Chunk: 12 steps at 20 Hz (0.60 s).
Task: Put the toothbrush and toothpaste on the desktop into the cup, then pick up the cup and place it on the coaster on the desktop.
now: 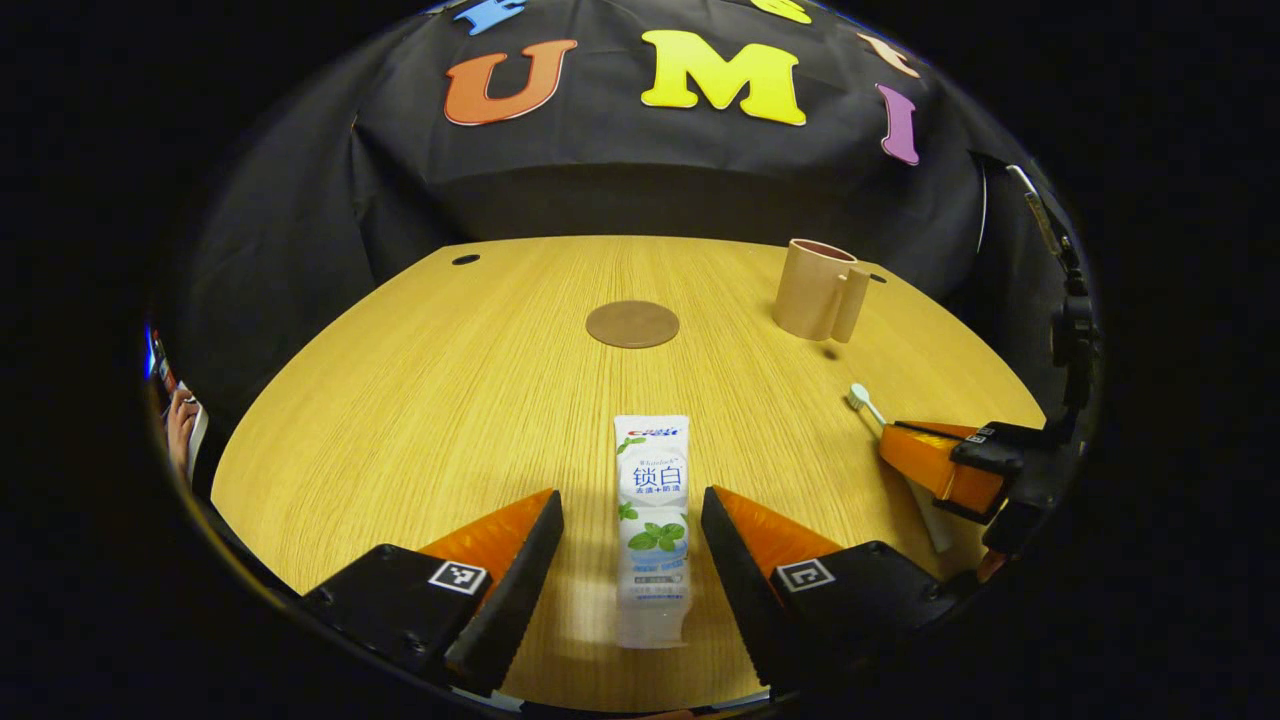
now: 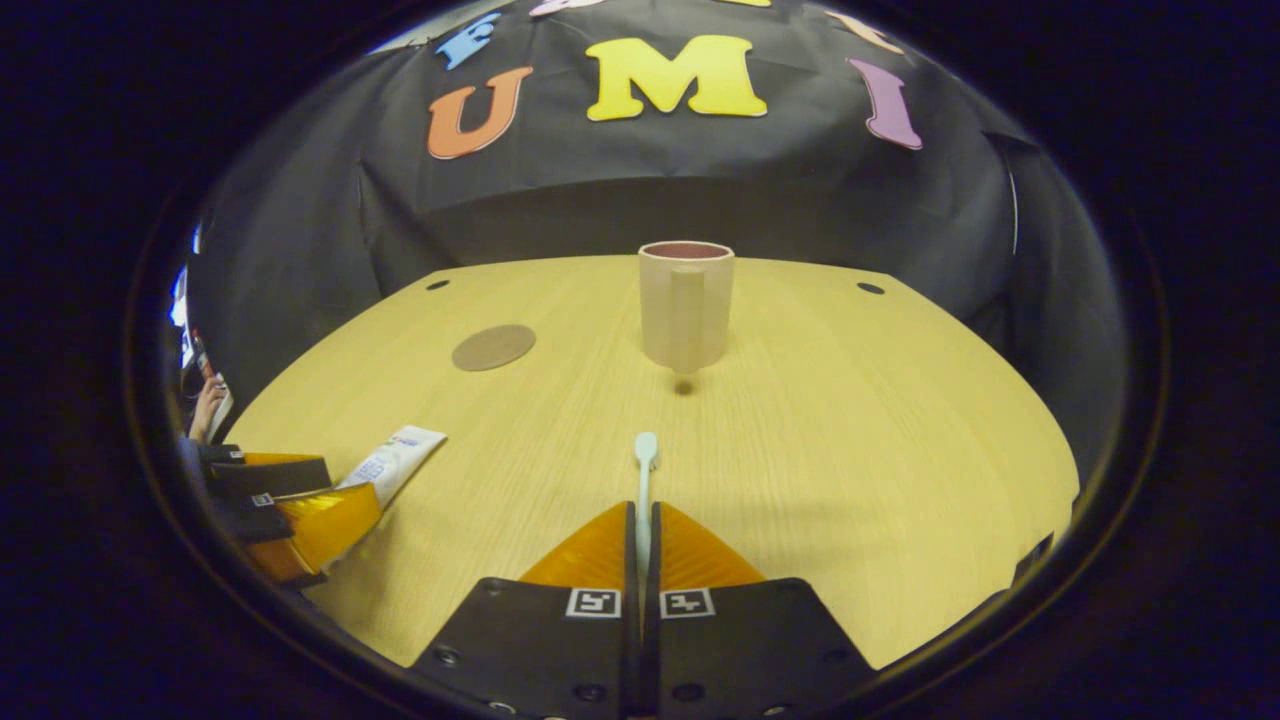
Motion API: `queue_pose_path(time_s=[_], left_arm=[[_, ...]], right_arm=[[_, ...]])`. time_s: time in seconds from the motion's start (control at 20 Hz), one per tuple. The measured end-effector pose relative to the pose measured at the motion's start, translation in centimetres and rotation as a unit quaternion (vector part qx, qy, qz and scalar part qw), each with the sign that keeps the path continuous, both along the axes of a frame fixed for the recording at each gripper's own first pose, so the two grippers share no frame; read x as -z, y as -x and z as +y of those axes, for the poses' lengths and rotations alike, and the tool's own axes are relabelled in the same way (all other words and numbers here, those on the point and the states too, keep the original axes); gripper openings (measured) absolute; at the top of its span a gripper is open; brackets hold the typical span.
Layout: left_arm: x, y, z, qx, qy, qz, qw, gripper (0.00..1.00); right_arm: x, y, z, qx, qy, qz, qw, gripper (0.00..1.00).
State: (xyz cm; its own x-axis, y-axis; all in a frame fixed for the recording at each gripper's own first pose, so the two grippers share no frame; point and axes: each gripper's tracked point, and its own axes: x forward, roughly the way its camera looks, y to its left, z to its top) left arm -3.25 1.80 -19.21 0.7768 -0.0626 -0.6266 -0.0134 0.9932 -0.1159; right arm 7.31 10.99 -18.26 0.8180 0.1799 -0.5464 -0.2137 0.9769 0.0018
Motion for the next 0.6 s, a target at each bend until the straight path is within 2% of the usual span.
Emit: queue_pose_path(time_s=[0.15, 0.2, 0.25, 0.45, 0.6], left_arm=[[0.2, 0.5, 0.4, 0.008, -0.018, 0.03, 0.999, 0.81], [0.1, 0.7, 0.6, 0.014, -0.022, 0.036, 0.999, 0.84], [0.1, 0.8, 0.7, 0.02, -0.021, 0.045, 0.999, 0.69], [0.2, 0.1, -0.2, 0.015, -0.002, 0.063, 0.998, 0.53], [0.1, 0.0, 0.1, 0.024, 0.003, 0.056, 0.998, 0.48]], right_arm=[[-1.1, 0.2, 0.2, -0.025, -0.007, -0.016, 1.0, 0.0], [-1.4, 0.3, 0.2, -0.033, -0.017, -0.017, 0.999, 0.0], [-1.8, 0.6, 0.2, -0.039, -0.021, -0.019, 0.999, 0.0], [-4.6, 1.1, -0.4, -0.049, -0.031, -0.045, 0.997, 0.0], [-6.9, 1.1, -0.8, -0.051, -0.032, -0.071, 0.996, 0.0]])
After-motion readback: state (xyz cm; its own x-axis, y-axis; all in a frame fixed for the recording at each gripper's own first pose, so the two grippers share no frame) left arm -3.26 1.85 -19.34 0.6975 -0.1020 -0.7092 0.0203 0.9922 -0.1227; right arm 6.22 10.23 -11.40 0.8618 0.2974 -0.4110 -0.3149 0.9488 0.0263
